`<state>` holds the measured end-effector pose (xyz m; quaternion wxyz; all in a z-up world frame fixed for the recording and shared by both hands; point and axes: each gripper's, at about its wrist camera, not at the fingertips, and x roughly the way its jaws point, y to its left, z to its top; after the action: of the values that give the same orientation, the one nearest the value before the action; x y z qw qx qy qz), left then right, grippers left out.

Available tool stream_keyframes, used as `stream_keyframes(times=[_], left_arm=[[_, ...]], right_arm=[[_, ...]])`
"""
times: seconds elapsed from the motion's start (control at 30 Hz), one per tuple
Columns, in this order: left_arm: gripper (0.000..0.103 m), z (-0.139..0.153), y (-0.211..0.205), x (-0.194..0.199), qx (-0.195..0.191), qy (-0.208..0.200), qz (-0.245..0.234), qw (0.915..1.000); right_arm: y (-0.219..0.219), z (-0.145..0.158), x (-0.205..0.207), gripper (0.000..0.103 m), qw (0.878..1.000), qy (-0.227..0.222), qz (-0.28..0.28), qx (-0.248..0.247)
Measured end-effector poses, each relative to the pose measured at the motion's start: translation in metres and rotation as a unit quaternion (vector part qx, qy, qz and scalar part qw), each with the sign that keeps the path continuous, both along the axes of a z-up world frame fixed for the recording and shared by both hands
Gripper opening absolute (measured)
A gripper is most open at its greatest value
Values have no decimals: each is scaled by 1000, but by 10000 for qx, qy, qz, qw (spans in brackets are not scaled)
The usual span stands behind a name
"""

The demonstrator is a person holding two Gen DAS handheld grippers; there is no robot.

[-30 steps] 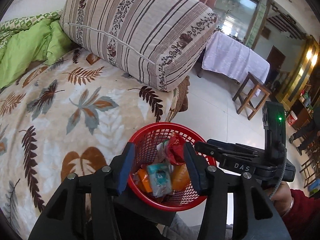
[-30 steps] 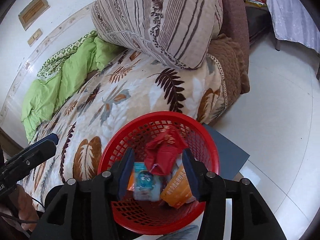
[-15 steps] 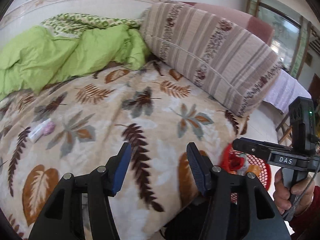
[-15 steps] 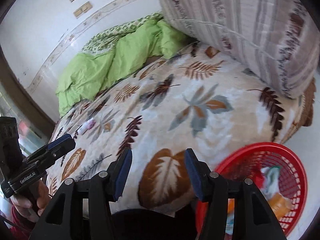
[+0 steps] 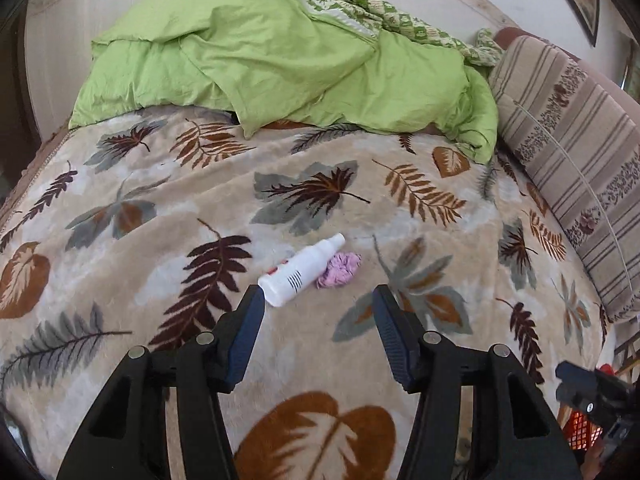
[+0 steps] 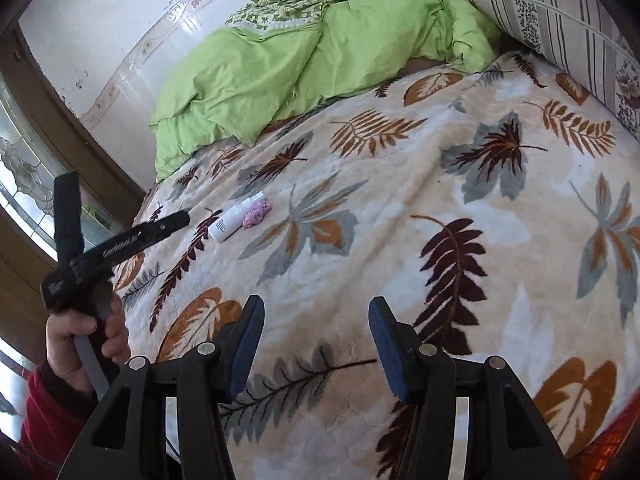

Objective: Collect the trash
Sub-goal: 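Move both tools back over the white spray bottle and pink cloth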

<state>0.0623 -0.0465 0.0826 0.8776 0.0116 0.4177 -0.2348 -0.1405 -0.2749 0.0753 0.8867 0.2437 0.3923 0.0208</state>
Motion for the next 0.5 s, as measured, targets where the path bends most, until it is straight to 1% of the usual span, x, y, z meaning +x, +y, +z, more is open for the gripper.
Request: stream_keyframes(times=[0.07,0.13,0.17,0.27,0.37,0.43,0.5], left_arm=[[46,-12,-4,24,-79,162,38,9998],[39,-23,-13,43,-149,313,32,9994],[33,-29,-18,53,-157,393,19,9991],[31,-46,-30,71,-298,710,-180,9969],[31,-59,-41,65,-198,869,-364,9954],[31,-64,-44,52,-77,842,-467,9953],[32,-64,-44,39,-102,757,-476,9959]], right_arm=[[-1,-10,2,58,9999,114,2,10],[-8,-17,5,58,9993,201,-49,322],[-10,-18,6,58,9991,231,-58,359],[-9,-21,7,58,9988,292,-40,383],[-7,-20,8,58,9991,279,-8,318],[-7,-21,9,58,9989,292,23,370],[-8,-22,9,58,9986,303,37,426]])
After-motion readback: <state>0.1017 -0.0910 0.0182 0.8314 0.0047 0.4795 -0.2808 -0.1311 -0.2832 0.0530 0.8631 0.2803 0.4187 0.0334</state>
